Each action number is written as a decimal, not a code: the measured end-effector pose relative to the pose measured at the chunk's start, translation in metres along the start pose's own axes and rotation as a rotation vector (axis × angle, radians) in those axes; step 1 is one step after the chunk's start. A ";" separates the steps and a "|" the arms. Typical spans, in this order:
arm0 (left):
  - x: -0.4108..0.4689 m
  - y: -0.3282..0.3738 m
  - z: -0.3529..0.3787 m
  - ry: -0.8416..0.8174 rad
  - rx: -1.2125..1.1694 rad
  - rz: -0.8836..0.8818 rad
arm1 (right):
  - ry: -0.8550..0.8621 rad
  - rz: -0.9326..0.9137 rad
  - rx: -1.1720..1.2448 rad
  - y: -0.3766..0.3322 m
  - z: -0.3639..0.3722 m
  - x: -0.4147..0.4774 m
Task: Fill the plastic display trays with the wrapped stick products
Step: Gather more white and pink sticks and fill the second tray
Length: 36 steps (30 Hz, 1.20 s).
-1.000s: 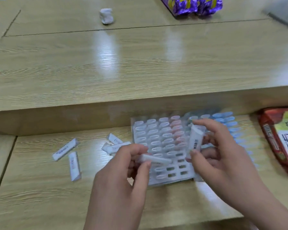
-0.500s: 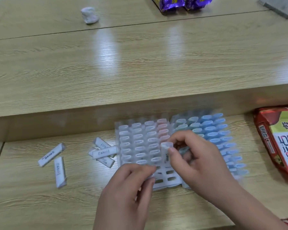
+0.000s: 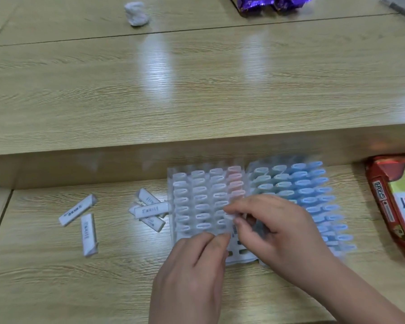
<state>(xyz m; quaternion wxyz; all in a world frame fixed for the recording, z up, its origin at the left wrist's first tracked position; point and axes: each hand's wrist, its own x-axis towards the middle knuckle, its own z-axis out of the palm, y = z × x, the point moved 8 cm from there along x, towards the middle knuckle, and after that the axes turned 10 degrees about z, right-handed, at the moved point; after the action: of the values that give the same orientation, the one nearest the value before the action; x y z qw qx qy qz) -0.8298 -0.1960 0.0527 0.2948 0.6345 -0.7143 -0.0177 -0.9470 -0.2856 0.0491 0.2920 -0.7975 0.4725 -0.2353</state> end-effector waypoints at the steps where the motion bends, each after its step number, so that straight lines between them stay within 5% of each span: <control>1: 0.000 0.000 0.000 0.008 0.008 -0.012 | 0.011 0.012 0.007 0.001 -0.001 0.000; 17: -0.012 0.004 0.008 0.048 0.125 0.085 | -0.047 -0.012 0.048 0.006 0.000 -0.004; 22: -0.020 -0.005 0.012 -0.004 0.043 -0.042 | -0.045 -0.016 -0.037 0.005 0.000 -0.006; 36: -0.023 -0.006 0.003 0.147 0.072 0.122 | -0.053 -0.213 -0.321 -0.013 0.007 -0.016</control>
<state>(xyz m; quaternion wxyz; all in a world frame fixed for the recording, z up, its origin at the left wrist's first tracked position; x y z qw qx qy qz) -0.8255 -0.1770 0.0382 0.3238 0.5997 -0.7282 0.0724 -0.9413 -0.2650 0.0519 0.1467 -0.8853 0.4091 -0.1654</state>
